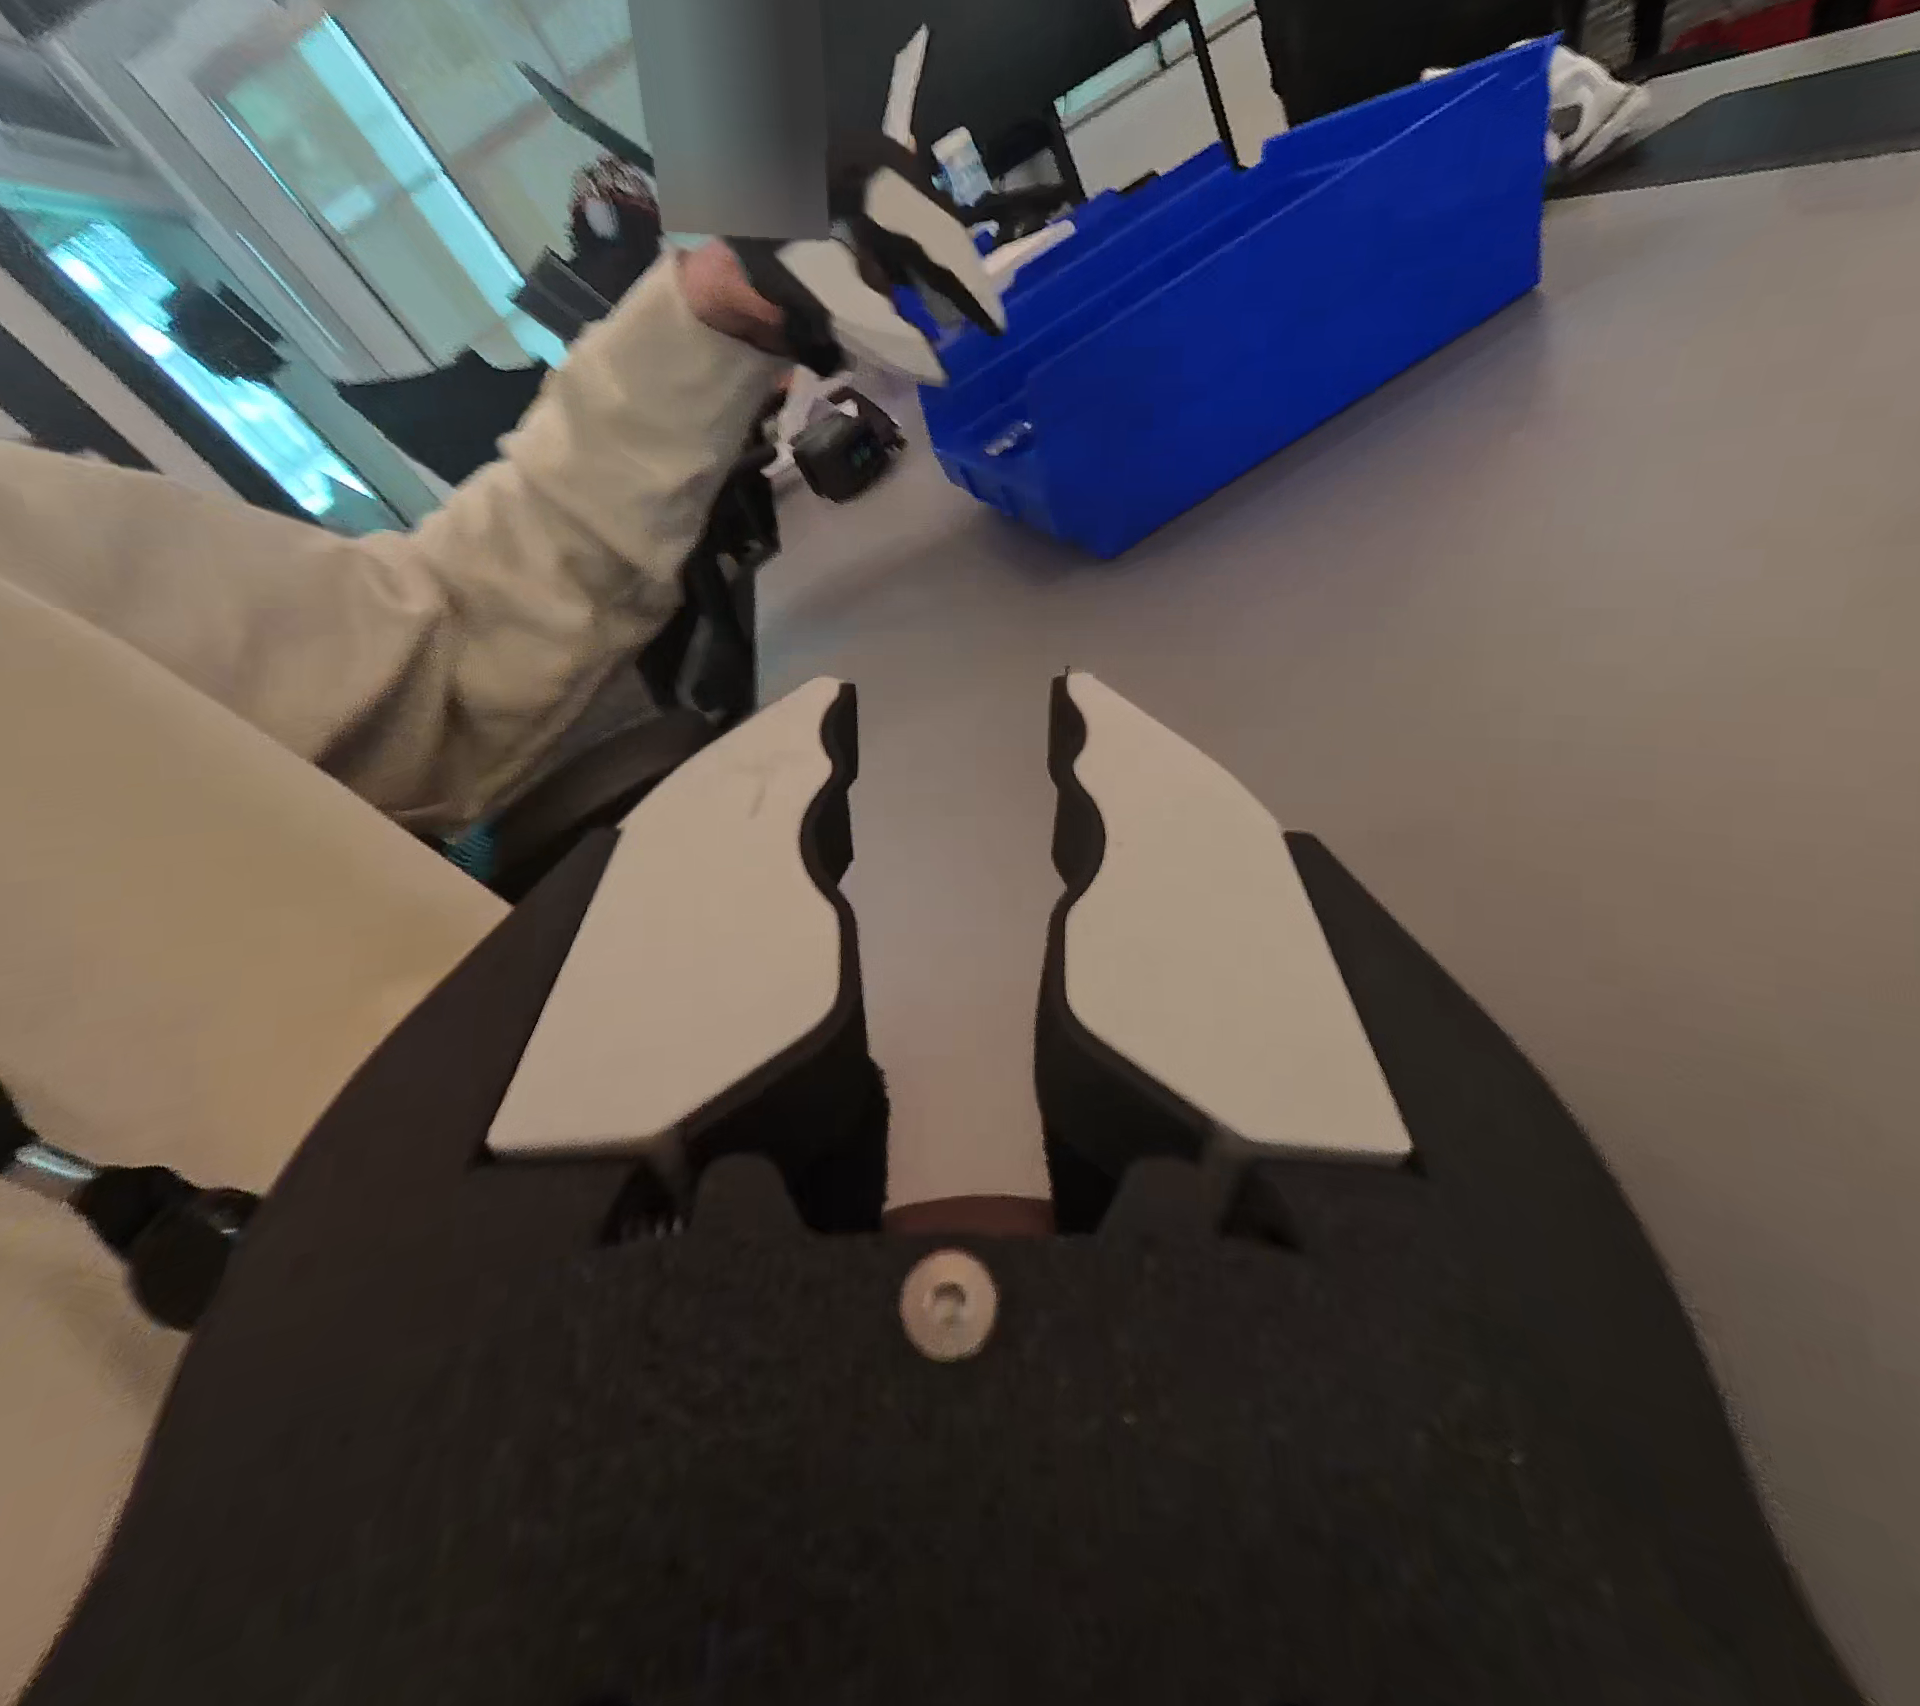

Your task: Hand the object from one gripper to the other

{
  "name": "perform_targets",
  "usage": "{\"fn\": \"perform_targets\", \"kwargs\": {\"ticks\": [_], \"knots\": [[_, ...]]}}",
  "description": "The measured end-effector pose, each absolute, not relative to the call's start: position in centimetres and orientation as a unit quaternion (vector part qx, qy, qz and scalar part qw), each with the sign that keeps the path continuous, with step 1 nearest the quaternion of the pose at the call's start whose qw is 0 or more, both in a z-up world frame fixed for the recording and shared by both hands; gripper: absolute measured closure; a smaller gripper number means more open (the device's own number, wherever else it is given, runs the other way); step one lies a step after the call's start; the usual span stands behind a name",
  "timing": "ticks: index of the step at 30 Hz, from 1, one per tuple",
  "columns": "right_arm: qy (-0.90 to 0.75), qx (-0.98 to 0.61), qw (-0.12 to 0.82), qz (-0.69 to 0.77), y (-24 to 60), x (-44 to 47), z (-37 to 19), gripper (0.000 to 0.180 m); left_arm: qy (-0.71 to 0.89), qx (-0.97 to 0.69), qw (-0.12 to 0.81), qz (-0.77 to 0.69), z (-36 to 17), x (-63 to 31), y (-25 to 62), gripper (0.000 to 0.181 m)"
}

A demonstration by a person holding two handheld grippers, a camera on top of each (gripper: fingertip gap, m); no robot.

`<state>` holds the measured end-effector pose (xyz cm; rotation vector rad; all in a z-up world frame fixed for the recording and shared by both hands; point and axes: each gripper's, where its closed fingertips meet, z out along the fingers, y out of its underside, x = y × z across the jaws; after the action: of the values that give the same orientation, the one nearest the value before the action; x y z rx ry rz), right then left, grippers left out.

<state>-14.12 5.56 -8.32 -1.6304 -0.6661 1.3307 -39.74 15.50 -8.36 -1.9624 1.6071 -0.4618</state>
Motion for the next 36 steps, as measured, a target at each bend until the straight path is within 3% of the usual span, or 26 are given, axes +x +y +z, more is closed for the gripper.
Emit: {"fn": "perform_targets", "kwargs": {"ticks": [6, 15, 24, 36], "knots": [[-0.242, -0.646, 0.427, 0.585, 6.0, -14.3, -8.1, 0.145, 0.631, -0.743, 0.126, -0.186, -12.2, -41.0, 18.4, 0.156], [-0.258, -0.655, 0.4, 0.586, 6.5, -15.2, -9.4, 0.146, 0.673, -0.721, 0.027, -0.162, -17.0, -41.1, 18.5, 0.152], [-0.249, -0.657, 0.378, 0.603, 7.5, -15.9, -10.2, 0.147, 0.689, -0.705, 0.045, -0.162, -17.7, -41.1, 18.5, 0.173], [-0.265, -0.647, 0.38, 0.605, 6.3, -16.3, -8.9, 0.15, 0.669, -0.717, 0.184, -0.072, -14.4, -39.3, 20.9, 0.175]]}}
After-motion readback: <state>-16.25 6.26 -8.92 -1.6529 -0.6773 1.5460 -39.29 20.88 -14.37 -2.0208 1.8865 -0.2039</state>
